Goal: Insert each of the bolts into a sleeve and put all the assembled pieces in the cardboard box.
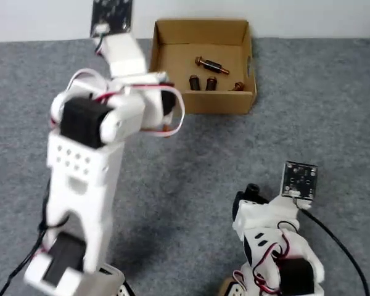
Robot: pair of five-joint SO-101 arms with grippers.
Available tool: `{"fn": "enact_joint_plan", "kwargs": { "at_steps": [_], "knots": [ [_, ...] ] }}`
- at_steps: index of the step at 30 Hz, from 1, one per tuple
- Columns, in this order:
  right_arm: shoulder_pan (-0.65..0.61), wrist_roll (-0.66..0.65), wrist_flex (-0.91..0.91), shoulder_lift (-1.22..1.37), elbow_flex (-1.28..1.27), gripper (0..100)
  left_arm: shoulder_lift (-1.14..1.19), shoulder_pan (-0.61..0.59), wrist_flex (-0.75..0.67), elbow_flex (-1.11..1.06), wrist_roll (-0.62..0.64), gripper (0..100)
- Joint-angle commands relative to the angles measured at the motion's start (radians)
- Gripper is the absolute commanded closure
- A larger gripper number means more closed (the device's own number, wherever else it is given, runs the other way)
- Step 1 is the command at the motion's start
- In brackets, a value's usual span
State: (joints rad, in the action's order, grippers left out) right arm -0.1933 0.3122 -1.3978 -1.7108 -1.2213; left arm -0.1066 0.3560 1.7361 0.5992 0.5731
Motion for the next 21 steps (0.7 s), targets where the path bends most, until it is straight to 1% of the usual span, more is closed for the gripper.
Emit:
{"fn": "enact_joint_plan", "kwargs": {
  "at_steps": [1, 6, 14, 21],
  "knots": [
    [-0.048, -0.014, 0.022, -0.002, 0.031, 99.1, -0.184, 0.006, -0.052, -0.148, -0.006, 100],
    [-0.183, -0.012, 0.025, -0.002, 0.044, 99.1, -0.414, 0.008, -0.144, -0.371, -0.006, 100],
    [-0.380, -0.015, 0.076, -0.002, 0.046, 99.1, -0.801, 0.008, -0.285, -0.843, -0.006, 100],
    [-0.570, -0.118, 0.113, -0.002, 0.044, 99.1, -1.117, 0.008, -0.423, -1.198, -0.005, 100]
  ]
}}
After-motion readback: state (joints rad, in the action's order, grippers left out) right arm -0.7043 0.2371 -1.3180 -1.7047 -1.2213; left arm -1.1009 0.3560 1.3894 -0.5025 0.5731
